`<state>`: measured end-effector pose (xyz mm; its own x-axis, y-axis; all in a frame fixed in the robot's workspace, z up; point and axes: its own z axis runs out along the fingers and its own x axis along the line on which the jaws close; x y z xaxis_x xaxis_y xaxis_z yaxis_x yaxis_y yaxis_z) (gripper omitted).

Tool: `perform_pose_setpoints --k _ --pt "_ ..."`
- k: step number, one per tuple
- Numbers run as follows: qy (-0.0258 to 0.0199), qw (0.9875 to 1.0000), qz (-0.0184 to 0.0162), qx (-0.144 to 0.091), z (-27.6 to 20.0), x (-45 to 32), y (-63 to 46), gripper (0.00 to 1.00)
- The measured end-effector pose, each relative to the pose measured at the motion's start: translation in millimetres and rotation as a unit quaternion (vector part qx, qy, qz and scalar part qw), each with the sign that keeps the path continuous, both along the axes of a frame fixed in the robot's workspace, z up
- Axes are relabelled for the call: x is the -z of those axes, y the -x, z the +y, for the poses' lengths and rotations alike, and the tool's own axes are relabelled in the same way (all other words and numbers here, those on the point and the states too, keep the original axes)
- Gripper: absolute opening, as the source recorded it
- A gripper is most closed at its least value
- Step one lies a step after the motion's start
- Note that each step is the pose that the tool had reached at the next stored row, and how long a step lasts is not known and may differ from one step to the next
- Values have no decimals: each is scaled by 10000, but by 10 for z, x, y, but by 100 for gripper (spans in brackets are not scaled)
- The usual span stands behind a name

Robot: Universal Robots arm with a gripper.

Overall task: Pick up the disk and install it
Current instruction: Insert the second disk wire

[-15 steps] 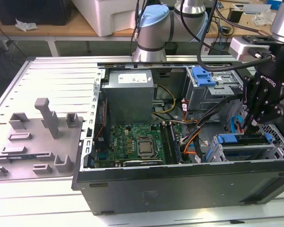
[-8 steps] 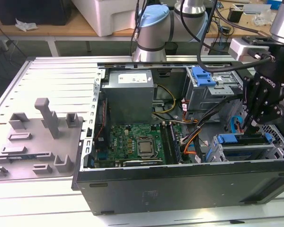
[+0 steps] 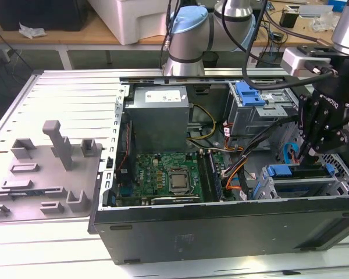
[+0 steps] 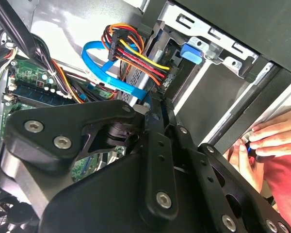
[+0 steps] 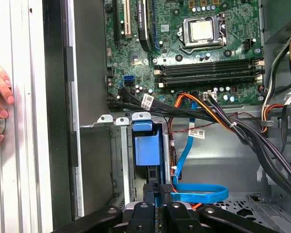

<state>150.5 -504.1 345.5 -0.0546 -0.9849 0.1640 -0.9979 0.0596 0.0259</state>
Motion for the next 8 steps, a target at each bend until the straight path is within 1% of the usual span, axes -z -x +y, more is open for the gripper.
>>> perform_pose_setpoints --k 8 --pt "0 10000 0 0 0 17 0 16"
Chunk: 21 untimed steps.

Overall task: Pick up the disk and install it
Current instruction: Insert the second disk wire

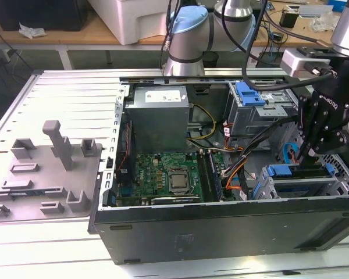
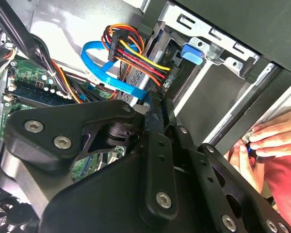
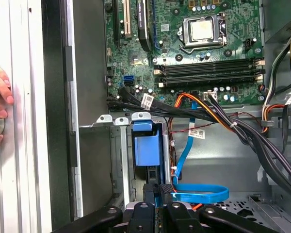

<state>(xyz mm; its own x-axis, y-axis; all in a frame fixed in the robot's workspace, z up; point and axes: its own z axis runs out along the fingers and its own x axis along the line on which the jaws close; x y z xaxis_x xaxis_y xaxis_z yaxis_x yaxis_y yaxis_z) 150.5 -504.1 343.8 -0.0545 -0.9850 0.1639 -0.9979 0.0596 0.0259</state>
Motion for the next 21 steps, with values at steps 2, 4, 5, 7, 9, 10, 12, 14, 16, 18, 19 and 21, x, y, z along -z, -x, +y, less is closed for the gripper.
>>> perform_pose_setpoints --k 2,4,5,7,9,10,12,14,16,18,19,21 --pt "0 10000 0 0 0 5 0 16" --pt "1 10000 0 0 0 11 0 16" --pt "1 10000 0 0 0 15 0 16" --pt "1 10000 0 0 2 19 0 16" --pt "1 10000 0 0 4 20 0 16" --pt "1 10000 0 -1 5 21 0 16" --pt "-1 10000 0 -4 12 22 -1 16" --pt "0 10000 0 -10 18 21 -2 16" --pt "1 10000 0 -15 23 21 -3 16" --pt "1 10000 0 -21 26 22 -4 16" --pt "1 10000 0 -23 27 23 -4 16" --pt "2 10000 0 -24 27 25 -4 16"
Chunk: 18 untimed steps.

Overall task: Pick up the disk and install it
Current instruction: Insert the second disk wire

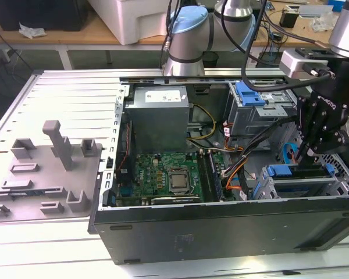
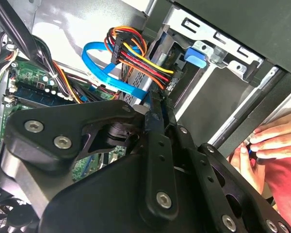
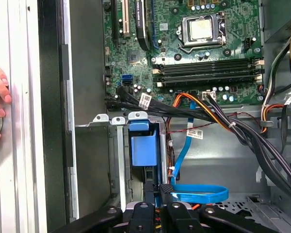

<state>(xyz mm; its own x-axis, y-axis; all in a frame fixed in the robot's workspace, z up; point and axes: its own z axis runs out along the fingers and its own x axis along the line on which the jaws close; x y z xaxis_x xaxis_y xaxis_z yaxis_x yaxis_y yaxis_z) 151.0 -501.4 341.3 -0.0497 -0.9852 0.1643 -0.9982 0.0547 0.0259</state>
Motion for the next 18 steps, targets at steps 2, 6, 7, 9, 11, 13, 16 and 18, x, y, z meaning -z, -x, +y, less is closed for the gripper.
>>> perform_pose_setpoints --k 2,6,7,9,11,13,16,18 --pt "0 10000 0 -1 0 5 0 16" --pt "0 10000 0 -2 0 14 0 16" --pt "-7 10000 0 -3 0 24 0 16" --pt "-1 10000 0 -4 0 27 0 16" --pt "0 10000 0 -6 -1 31 0 16" --pt "-1 10000 0 -8 0 39 0 16" --pt "0 10000 0 -11 0 46 0 16" --pt "-1 10000 0 -12 0 52 0 16"
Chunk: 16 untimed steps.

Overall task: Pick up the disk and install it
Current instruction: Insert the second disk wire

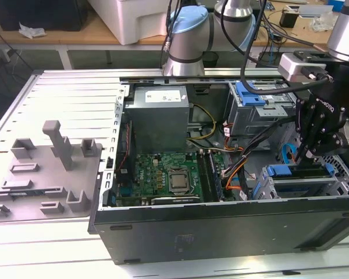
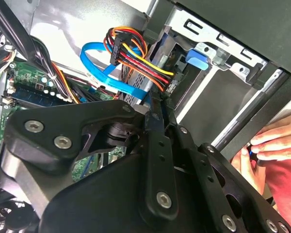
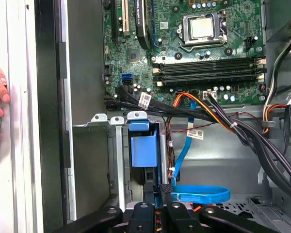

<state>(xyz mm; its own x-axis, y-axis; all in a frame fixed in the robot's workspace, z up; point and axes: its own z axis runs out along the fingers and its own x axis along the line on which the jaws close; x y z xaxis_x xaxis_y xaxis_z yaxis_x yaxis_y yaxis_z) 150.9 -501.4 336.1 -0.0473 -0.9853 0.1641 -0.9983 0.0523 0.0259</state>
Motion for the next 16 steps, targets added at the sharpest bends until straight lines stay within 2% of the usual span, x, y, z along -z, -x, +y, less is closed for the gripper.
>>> perform_pose_setpoints --k 16 --pt "0 10000 0 -5 0 17 0 16"
